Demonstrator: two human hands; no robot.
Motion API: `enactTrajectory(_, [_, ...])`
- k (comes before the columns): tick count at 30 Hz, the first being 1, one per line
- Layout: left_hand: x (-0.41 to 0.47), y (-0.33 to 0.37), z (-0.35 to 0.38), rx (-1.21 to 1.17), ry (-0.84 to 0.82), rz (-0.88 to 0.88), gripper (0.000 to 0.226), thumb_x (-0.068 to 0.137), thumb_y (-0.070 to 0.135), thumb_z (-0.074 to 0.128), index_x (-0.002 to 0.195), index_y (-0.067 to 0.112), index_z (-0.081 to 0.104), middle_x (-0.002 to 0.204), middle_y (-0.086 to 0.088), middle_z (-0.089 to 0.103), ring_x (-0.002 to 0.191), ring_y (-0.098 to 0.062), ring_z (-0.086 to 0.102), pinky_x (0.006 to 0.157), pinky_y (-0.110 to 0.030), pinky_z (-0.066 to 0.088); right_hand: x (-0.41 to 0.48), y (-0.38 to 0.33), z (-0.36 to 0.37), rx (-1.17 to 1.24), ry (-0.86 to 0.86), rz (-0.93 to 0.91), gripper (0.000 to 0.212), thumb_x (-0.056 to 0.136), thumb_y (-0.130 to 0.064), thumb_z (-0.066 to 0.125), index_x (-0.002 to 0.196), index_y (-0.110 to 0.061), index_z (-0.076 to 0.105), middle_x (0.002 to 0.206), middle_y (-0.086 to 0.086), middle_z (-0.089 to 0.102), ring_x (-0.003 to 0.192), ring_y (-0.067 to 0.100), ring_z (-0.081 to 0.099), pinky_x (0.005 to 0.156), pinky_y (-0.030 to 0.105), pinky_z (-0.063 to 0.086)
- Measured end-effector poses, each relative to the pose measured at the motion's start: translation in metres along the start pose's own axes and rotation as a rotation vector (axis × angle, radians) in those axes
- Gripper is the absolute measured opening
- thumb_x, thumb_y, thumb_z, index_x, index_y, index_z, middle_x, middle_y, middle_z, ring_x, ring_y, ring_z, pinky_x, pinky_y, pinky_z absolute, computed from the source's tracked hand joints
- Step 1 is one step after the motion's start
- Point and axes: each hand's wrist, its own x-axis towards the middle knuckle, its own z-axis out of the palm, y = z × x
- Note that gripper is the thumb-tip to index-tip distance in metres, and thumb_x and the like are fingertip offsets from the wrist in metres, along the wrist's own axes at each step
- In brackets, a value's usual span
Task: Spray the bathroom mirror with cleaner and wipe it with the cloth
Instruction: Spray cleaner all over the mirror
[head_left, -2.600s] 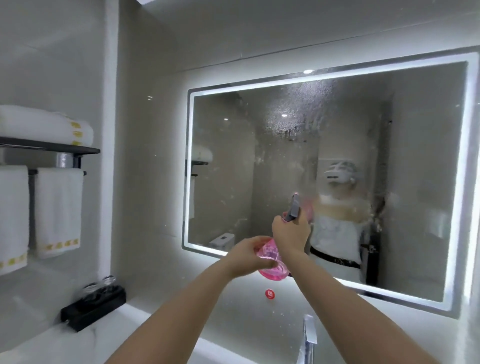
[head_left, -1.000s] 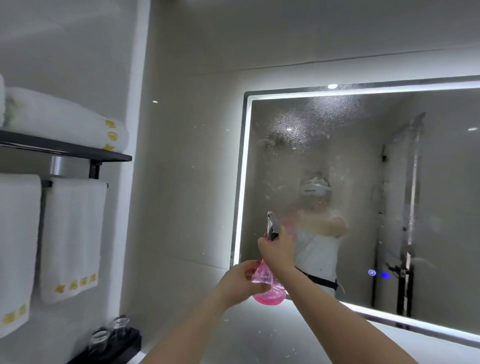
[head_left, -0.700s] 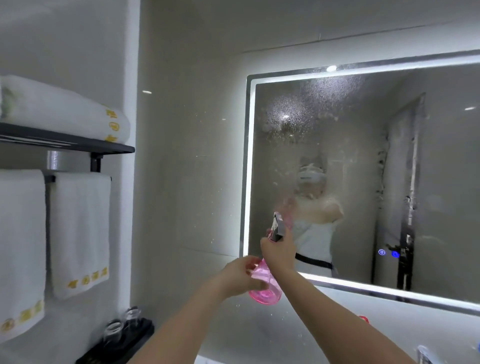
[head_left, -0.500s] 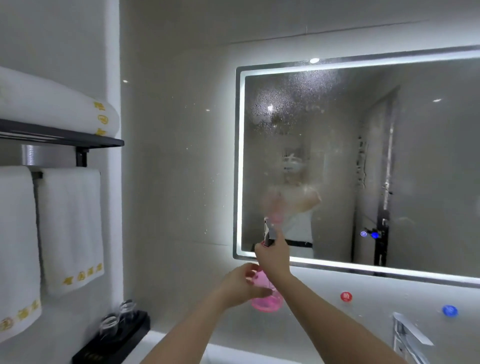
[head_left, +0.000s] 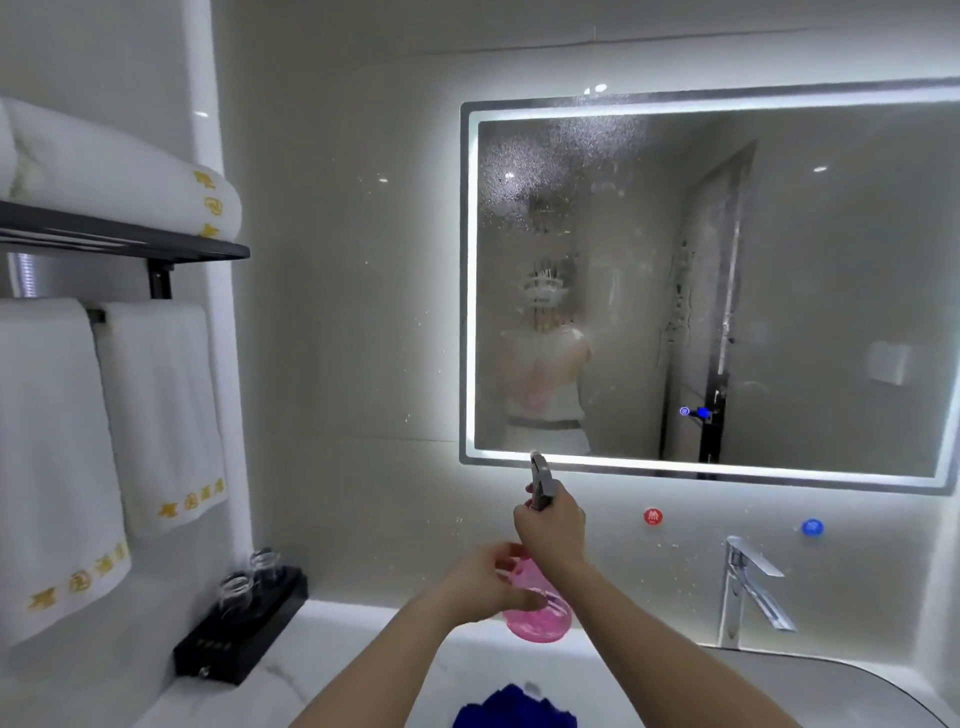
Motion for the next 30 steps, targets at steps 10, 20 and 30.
enactTrajectory(10, [0.016, 0.027, 0.032, 0.02, 0.017, 0.017, 0.065, 0.069, 0.034, 0.079, 0.127, 0.022, 0.053, 0.115, 0.007, 0.058, 0.103, -0.013, 0.057, 0.09, -0.024, 0.047, 0.01, 0.016, -0.045, 0.035, 0.063, 0.015, 0.018, 0.074, 0.003, 0.051, 0.09, 0.0, 0.057, 0.083, 0.012, 0.062, 0.075, 0.025, 0.052, 0.06, 0.025, 0.037])
enactTrajectory(20, [0.072, 0.097, 0.105, 0.016, 0.055, 0.078, 0.066, 0.073, 0.033, 0.077, 0.133, 0.024, 0.049, 0.127, 0.003, 0.056, 0.109, -0.014, 0.057, 0.096, -0.03, 0.046, 0.062, 0.057, -0.139, -0.011, 0.075, -0.065, 0.031, 0.072, 0.003, 0.051, 0.103, 0.002, 0.054, 0.075, 0.015, 0.054, 0.073, 0.029, 0.047, 0.061, 0.031, 0.035])
enactTrajectory(30, [0.139, 0.148, 0.2, -0.03, 0.028, 0.087, 0.068, 0.073, 0.032, 0.077, 0.134, 0.023, 0.049, 0.126, 0.001, 0.057, 0.108, -0.017, 0.056, 0.097, -0.032, 0.046, 0.104, 0.117, -0.236, -0.082, 0.044, -0.059, 0.023, 0.07, 0.002, 0.054, 0.093, 0.0, 0.054, 0.071, 0.01, 0.049, 0.069, 0.026, 0.044, 0.063, 0.033, 0.036])
